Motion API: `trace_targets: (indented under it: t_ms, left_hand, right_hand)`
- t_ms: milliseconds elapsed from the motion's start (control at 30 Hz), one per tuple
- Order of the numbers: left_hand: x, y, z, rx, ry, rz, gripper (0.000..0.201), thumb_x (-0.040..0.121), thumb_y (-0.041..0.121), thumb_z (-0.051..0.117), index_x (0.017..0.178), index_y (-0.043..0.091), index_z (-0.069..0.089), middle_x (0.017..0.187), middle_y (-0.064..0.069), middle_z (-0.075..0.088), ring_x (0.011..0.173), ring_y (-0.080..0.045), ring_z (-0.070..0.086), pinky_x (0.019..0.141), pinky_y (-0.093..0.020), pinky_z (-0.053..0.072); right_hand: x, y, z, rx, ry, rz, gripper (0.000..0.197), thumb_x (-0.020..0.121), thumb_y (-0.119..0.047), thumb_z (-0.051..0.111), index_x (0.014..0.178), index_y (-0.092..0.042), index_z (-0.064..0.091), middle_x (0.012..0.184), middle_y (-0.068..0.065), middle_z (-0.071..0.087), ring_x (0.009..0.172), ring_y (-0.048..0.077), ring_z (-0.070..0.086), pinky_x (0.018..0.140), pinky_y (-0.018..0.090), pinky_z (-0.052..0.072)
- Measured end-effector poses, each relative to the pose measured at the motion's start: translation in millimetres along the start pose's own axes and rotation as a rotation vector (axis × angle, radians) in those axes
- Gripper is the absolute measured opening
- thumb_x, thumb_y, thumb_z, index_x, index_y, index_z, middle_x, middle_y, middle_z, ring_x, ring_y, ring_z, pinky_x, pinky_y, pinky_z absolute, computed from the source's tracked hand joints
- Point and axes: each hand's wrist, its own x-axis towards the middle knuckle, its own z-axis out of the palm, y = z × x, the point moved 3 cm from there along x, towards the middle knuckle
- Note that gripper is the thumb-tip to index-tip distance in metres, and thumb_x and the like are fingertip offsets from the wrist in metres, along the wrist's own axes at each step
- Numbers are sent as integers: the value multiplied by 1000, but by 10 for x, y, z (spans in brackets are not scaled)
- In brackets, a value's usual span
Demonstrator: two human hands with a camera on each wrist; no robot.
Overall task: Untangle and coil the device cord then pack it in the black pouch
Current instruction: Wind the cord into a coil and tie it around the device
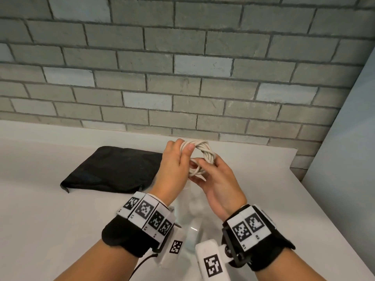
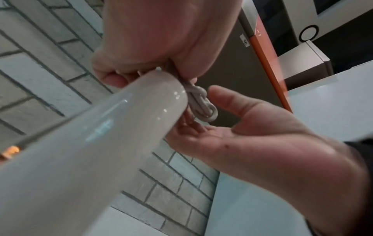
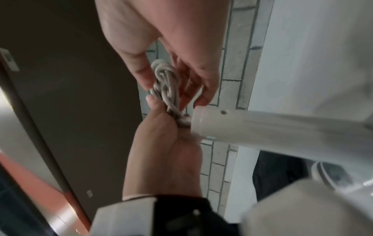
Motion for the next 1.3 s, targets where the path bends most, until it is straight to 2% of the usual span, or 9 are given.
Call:
trace_targets:
  t_ms: [167,367,500,600,700,900,1067,1167,1300]
  left_hand:
    - [-21,27,25,7,-20,-23,25,94,34,37,97,14,52,90,-2,42,79,-6,46,70,-7,39]
    - [-25,58,48,-127,-74,-123,34,94,33,41,90,1,52,78,-16,56,73,-18,52,70,-38,45]
    - [-90,118,77,-281,-160,-161,31,95,30,41,94,0,51,78,-10,53,69,-9,50,63,-18,44]
    - [-90,77,106,-287,-163,-159,25,95,31,39,95,8,51,93,-17,55,78,-16,53,72,-26,46]
    - [-88,57,118,-265,-135,-144,21,95,30,39,93,13,52,103,-24,55,86,-25,57,76,-36,50]
    - [-85,136,130,-141,-105,-16,14,95,26,39,93,18,51,93,-7,47,76,-1,47,67,-3,37]
    - [-23,94,88,-141,-93,-81,21,95,31,38,95,14,50,98,-10,47,81,-13,48,70,-18,41]
    - [31,82,68,-146,-138,-153,22,94,33,41,88,14,49,89,-5,45,73,-15,46,62,-26,39]
    - [151,108,0,-264,-293,-331,16,91,24,51,79,14,54,67,-3,49,58,-13,47,56,-24,43]
  right_hand:
    - [56,15,-51,132,-16,54,34,83,4,45,115,-5,51,74,5,60,76,19,61,77,35,48]
    - [94,7,-28,231,-14,77,21,81,2,38,76,-5,57,59,2,58,61,16,57,75,33,43]
    - [119,-50,-52,-23,96,11,31,80,5,55,109,-5,55,91,12,63,87,22,59,76,32,47]
    - [98,-63,-63,-181,138,25,43,78,6,59,116,-10,48,88,6,64,82,19,59,75,35,47]
    - [63,-69,-66,-259,95,124,44,78,3,59,112,-21,47,64,-8,61,63,11,58,65,33,45]
    - [-56,-262,-91,-266,-42,240,35,80,14,50,92,-18,53,72,2,60,62,15,62,67,35,49]
    - [-212,-231,-252,-507,-46,353,9,86,3,49,89,-4,54,75,10,59,59,17,62,50,23,51]
    - [-255,-310,-395,-431,27,255,21,87,6,45,74,-3,59,66,10,62,63,19,66,61,28,57]
    - [-264,-463,-519,-116,103,111,15,88,-2,44,86,-5,59,56,1,59,51,11,60,67,35,60]
